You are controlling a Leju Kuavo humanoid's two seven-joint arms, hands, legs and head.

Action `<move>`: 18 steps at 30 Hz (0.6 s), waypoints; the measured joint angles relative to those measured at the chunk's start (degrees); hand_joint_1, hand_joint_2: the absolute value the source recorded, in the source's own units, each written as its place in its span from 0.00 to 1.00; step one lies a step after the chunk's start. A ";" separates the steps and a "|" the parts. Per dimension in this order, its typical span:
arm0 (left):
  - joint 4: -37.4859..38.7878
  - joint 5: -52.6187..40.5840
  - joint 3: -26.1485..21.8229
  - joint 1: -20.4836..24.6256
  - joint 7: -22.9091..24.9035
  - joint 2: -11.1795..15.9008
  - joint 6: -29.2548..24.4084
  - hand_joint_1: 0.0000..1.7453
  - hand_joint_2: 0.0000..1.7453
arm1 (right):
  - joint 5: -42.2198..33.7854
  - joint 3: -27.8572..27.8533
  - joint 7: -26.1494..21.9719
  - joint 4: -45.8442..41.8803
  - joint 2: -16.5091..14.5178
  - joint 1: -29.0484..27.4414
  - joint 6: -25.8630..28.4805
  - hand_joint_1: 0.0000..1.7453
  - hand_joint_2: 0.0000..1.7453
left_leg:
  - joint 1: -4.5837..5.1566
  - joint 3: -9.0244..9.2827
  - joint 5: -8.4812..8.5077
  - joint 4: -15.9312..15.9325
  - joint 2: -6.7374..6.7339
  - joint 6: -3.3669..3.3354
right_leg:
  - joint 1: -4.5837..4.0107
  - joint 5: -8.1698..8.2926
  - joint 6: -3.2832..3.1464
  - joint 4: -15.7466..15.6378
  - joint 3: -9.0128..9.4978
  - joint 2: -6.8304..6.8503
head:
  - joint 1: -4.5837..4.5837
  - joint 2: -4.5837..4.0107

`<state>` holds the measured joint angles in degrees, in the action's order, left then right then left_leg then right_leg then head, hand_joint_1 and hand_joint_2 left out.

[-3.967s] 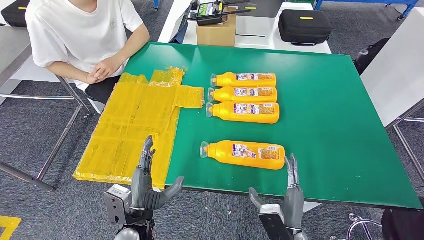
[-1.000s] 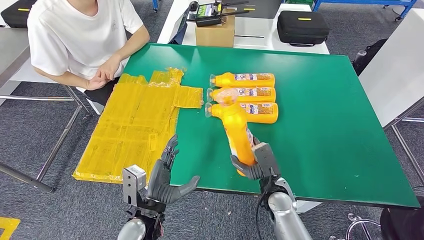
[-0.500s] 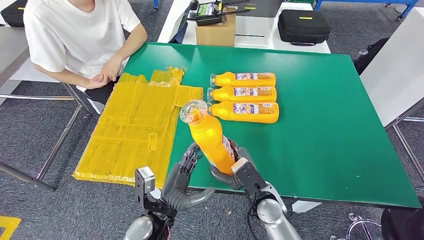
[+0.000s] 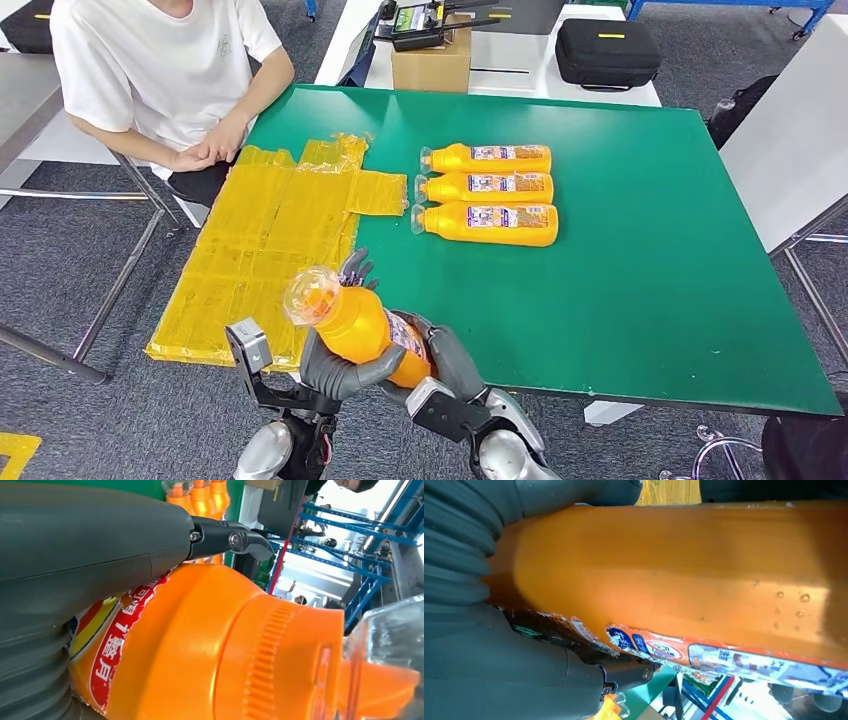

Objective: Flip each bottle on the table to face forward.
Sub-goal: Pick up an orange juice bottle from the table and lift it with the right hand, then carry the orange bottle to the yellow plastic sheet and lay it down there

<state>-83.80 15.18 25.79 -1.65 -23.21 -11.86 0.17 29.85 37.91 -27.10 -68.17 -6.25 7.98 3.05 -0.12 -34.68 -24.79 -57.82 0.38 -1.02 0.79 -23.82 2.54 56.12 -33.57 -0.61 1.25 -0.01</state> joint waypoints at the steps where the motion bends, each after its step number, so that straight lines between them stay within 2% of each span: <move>1: -0.08 0.07 0.00 -0.02 0.00 0.01 0.00 0.00 1.00 | -0.01 0.22 0.00 0.00 0.08 0.03 -0.01 1.00 1.00 | 0.00 0.00 0.00 0.00 0.00 0.00 | 0.00 0.00 0.00 0.00 0.00 0.00 | 0.01 0.00; 2: -0.15 0.18 0.00 -0.04 0.00 0.01 0.00 0.22 1.00 | -0.02 0.42 0.01 0.00 0.15 0.08 -0.01 0.97 1.00 | 0.00 0.00 0.00 0.00 0.00 0.00 | 0.00 0.00 0.00 0.00 0.00 0.00 | 0.01 0.01; 3: -0.21 0.45 0.01 -0.05 0.01 0.02 0.12 0.47 1.00 | -0.05 0.58 0.01 0.00 0.23 0.14 -0.01 0.89 1.00 | 0.00 0.00 0.00 0.00 -0.01 0.00 | 0.00 0.00 0.00 0.00 -0.01 0.00 | 0.01 0.01; 5: -0.25 1.91 0.04 -0.05 0.38 0.03 1.04 0.97 1.00 | -0.17 0.85 0.04 0.01 0.38 0.29 -0.02 0.39 1.00 | -0.01 0.00 0.00 0.00 -0.01 0.00 | -0.01 0.00 0.00 0.00 -0.01 0.00 | 0.01 0.01; 6: -0.26 3.04 0.07 -0.05 0.81 0.06 1.91 1.00 1.00 | -0.25 0.96 0.07 0.02 0.46 0.34 0.00 0.18 1.00 | -0.01 0.00 0.00 0.00 -0.01 0.00 | -0.01 0.00 0.00 0.00 -0.02 0.00 | 0.02 0.01; 7: -0.26 4.27 0.12 -0.04 1.40 0.11 2.91 1.00 1.00 | -0.33 1.11 0.11 0.04 0.53 0.37 0.03 0.01 1.00 | -0.01 0.00 0.00 0.00 -0.01 0.00 | -0.01 0.00 0.00 0.01 -0.02 0.00 | 0.01 0.01; 8: -0.26 5.54 0.17 -0.01 2.15 0.19 3.97 1.00 1.00 | -0.43 1.28 0.17 0.07 0.57 0.36 0.08 0.00 1.00 | -0.01 0.00 0.00 0.00 -0.02 0.00 | -0.01 0.00 0.00 0.01 -0.02 0.00 | 0.01 0.01; 12: -0.16 11.54 0.13 0.13 6.14 0.49 7.93 1.00 1.00 | -1.39 1.70 0.68 0.09 0.61 -0.23 0.65 0.00 0.00 | -0.01 -0.02 0.00 0.00 -0.02 0.00 | -0.01 0.00 0.00 0.01 -0.03 0.00 | 0.01 0.01; 18: 0.31 15.27 -0.22 0.15 8.14 1.08 9.99 1.00 1.00 | -3.10 1.52 1.23 0.07 0.29 -0.99 1.46 0.00 0.00 | -0.01 -0.02 0.00 0.00 -0.03 0.00 | -0.01 0.00 0.00 0.01 -0.02 0.00 | 0.00 0.00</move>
<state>-83.49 30.45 25.57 -1.50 -15.08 -10.79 10.17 26.75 39.43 -25.87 -68.11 -5.96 6.98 4.51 -0.12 -34.70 -24.79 -57.82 0.35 -1.02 0.79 -23.82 2.54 56.12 -33.59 -0.61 1.25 -0.01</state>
